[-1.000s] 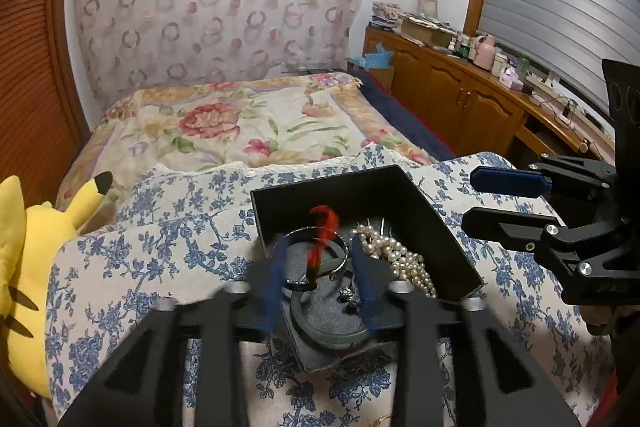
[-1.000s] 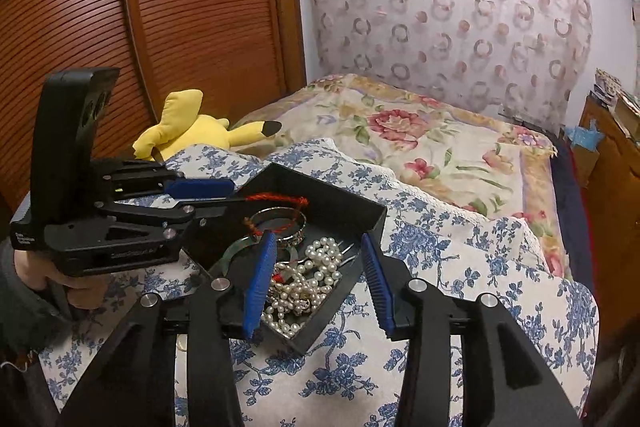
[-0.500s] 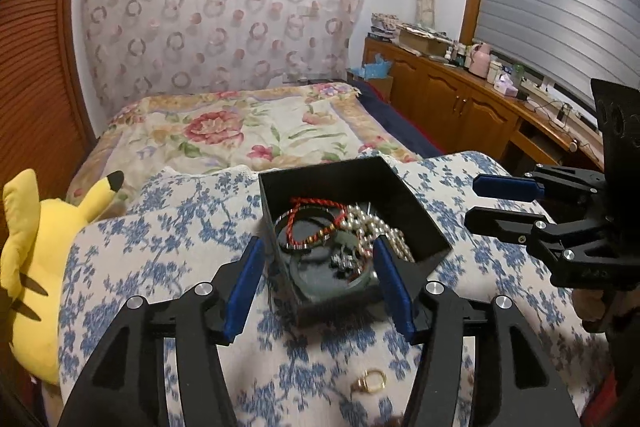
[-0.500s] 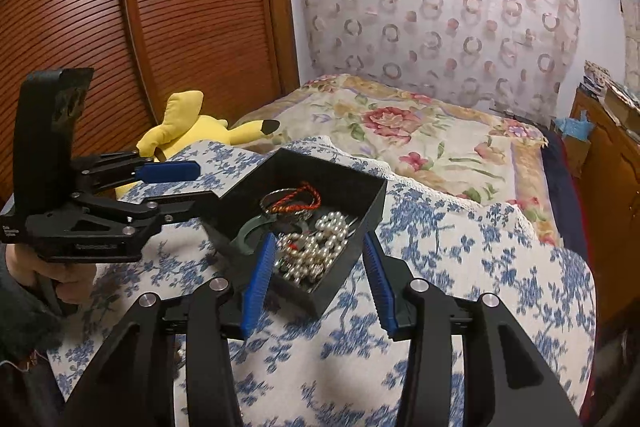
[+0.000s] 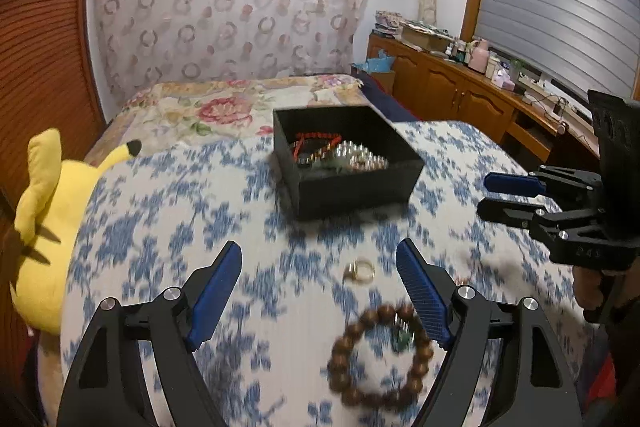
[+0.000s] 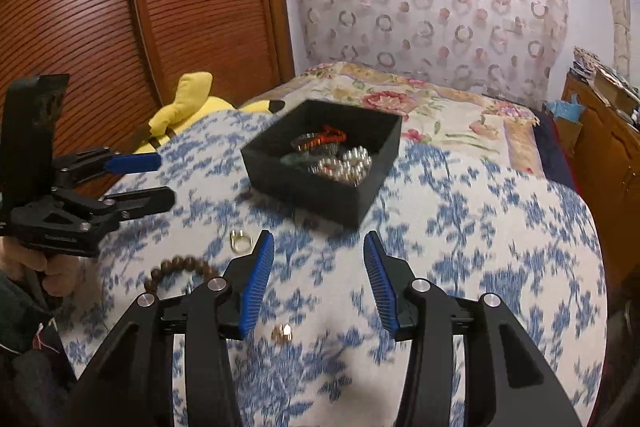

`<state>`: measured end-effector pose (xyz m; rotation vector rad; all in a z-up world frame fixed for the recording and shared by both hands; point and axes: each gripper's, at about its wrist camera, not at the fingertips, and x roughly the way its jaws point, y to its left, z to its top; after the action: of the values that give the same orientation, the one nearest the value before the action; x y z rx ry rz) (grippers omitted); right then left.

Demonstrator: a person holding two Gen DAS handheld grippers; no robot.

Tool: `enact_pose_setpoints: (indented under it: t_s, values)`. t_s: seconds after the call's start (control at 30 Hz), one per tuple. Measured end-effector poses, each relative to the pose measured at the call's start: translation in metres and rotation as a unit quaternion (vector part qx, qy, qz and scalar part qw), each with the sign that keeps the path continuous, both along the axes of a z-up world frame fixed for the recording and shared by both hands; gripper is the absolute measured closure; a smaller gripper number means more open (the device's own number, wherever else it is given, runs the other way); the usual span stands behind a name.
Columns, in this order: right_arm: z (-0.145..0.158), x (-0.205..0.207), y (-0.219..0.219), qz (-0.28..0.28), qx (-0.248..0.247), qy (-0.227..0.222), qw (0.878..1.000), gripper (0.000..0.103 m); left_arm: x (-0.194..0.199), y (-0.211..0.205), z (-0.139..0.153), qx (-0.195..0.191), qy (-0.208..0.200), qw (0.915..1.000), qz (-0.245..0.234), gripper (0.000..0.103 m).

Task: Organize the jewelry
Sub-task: 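Move both tools back from the box to the remaining jewelry, then grasp the brown wooden bead bracelet with the left tool while the right tool grasps the rose-gold ring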

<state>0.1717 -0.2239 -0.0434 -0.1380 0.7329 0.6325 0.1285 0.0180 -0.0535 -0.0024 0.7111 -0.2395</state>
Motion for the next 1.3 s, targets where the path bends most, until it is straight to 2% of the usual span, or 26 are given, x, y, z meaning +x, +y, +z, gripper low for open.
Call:
enact_pose_setpoints:
  t_s: [0.1,0.2,0.4,0.47,0.5,0.67,0.77,0.87,0.93,1.0,1.1,1.17,1.3]
  values:
    - [-0.01,-0.011,-0.004,-0.005,-0.005,0.01,1.0,0.054,-0.01,0.005,-0.008,0.001,0.009,0.9999,0.006,0.026]
    - [-0.019,-0.018,-0.003,-0.003,-0.011,0.02,1.0,0.054,-0.016,0.008,-0.016,0.004,0.016,0.9998,0.009,0.02]
    - [-0.041,-0.027,0.014,0.022,-0.041,0.046,0.998,0.054,-0.021,0.011,-0.032,0.016,0.039,0.9991,0.006,0.02]
    - [-0.048,-0.029,0.019,0.031,-0.055,0.05,0.997,0.059,-0.021,0.009,-0.036,0.024,0.05,0.9985,-0.001,0.02]
    - [-0.05,-0.031,0.022,0.034,-0.063,0.051,0.996,0.066,-0.021,0.008,-0.037,0.027,0.051,0.9983,-0.002,0.02]
    - [-0.055,-0.032,0.029,0.031,-0.088,0.042,0.995,0.072,-0.022,0.006,-0.042,0.03,0.06,0.9976,-0.012,0.02]
    - [-0.056,-0.032,0.029,0.027,-0.089,0.038,0.995,0.086,-0.022,0.005,-0.047,0.033,0.071,0.9968,-0.015,0.02]
    - [-0.056,-0.032,0.027,0.029,-0.085,0.04,0.995,0.086,-0.021,0.003,-0.048,0.036,0.075,0.9964,-0.018,0.021]
    - [-0.056,-0.032,0.028,0.029,-0.088,0.037,0.995,0.086,-0.022,0.0,-0.047,0.032,0.077,0.9962,-0.026,0.031]
    - [-0.056,-0.033,0.029,0.028,-0.093,0.033,0.995,0.086,-0.022,-0.004,-0.047,0.026,0.084,0.9954,-0.038,0.05]
    - [-0.056,-0.033,0.028,0.028,-0.094,0.031,0.995,0.086,-0.021,-0.011,-0.044,0.034,0.081,0.995,-0.049,0.067]
    - [-0.056,-0.033,0.03,0.028,-0.094,0.032,0.995,0.086,-0.019,-0.013,-0.045,0.036,0.084,0.9946,-0.05,0.072]
    - [-0.056,-0.033,0.029,0.028,-0.095,0.031,0.995,0.086,-0.013,-0.014,-0.05,0.049,0.09,0.9937,-0.045,0.074]
